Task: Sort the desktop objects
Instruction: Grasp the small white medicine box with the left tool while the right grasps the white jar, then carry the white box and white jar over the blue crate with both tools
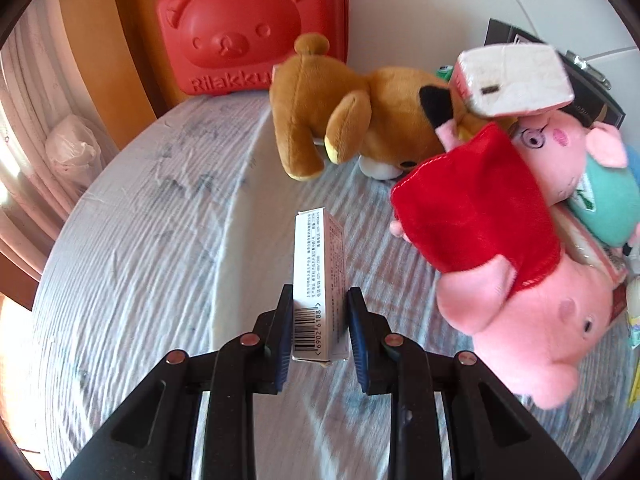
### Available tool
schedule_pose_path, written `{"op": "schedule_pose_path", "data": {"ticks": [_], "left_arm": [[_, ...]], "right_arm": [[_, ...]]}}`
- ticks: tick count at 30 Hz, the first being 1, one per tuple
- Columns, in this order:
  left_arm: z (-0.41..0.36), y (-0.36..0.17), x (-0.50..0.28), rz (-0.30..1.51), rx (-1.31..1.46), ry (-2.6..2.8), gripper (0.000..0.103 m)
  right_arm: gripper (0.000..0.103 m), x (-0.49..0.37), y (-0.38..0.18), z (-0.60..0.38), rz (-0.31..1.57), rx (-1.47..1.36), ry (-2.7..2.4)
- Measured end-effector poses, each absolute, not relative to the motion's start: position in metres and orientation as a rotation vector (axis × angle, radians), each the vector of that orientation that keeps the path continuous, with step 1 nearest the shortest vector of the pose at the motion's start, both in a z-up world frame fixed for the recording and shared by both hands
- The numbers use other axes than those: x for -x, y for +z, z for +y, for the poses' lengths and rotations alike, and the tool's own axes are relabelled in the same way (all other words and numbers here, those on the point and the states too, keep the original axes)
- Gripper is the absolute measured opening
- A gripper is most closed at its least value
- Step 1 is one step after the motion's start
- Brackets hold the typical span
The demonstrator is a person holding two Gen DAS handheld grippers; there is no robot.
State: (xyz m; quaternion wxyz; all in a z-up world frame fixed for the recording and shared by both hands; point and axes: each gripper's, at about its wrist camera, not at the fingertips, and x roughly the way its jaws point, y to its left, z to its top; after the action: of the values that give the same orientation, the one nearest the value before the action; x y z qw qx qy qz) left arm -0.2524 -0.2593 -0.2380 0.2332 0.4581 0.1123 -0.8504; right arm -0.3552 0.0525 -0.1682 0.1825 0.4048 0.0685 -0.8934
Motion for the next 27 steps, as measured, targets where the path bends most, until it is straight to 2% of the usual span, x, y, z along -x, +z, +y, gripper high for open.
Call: {"op": "schedule_pose_path", "data": {"ticks": [18,27], "left_arm": [[-0.218,-0.118,0.140,0.175,-0.962,-2.595,0.025],[-0.185,-0.076,0.096,0.069,-0.865,-2.755,0.025]], "right_arm": [[0.052,0.213,-0.060,0.092,0.140,-0.868,-2.694],[0.052,0.135,-0.011,0.126,0.101,-0.762,-2.862]]}}
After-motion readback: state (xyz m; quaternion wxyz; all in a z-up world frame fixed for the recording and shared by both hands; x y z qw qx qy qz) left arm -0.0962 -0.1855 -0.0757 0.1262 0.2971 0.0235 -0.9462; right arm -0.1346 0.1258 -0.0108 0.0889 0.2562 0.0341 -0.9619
